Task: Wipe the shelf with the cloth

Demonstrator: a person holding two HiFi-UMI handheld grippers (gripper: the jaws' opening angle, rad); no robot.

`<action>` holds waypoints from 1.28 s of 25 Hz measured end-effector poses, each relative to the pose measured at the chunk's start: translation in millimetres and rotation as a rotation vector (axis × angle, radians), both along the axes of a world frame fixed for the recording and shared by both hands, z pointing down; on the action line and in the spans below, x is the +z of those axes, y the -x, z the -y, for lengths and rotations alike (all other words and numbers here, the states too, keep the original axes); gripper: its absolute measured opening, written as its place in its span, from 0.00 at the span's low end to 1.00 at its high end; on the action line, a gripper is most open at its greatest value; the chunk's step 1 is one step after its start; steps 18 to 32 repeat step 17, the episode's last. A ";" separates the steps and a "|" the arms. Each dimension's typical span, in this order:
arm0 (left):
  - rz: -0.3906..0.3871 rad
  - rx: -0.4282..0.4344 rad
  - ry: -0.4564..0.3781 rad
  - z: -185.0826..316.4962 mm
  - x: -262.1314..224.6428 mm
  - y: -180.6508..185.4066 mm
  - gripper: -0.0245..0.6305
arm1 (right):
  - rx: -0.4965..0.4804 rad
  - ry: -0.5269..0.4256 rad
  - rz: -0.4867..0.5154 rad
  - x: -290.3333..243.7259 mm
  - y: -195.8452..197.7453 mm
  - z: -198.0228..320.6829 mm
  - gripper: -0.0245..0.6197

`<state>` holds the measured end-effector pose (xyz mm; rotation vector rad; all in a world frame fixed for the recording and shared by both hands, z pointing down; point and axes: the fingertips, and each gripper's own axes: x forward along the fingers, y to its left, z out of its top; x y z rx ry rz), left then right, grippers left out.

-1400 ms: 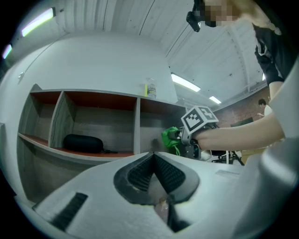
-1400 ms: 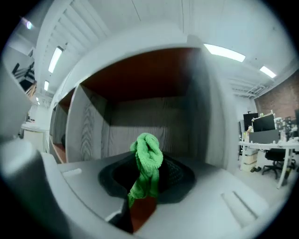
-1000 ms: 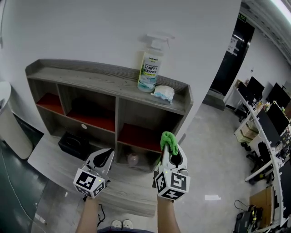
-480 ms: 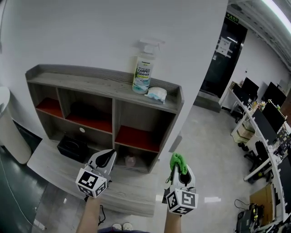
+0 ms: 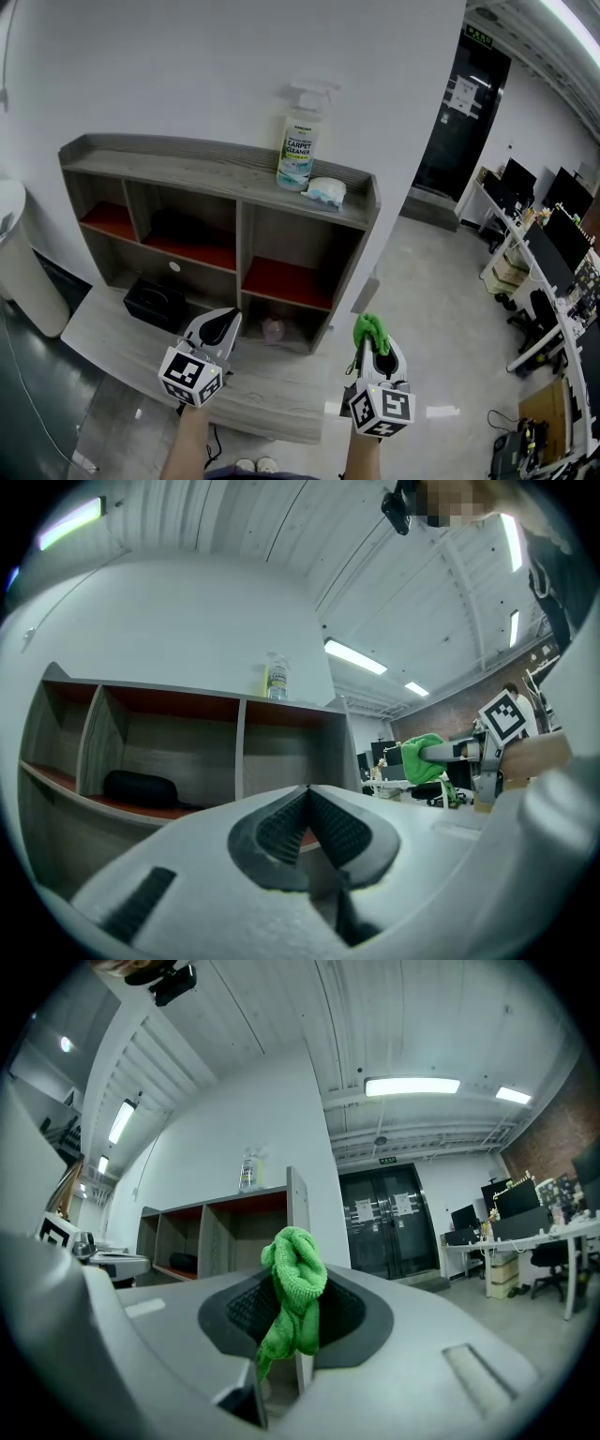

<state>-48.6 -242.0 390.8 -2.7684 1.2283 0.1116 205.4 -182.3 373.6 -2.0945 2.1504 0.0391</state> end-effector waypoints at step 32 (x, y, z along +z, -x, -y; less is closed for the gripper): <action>0.000 -0.014 0.010 1.8 3.3 7.1 0.04 | -0.059 0.016 -0.006 4.6 15.5 9.6 0.19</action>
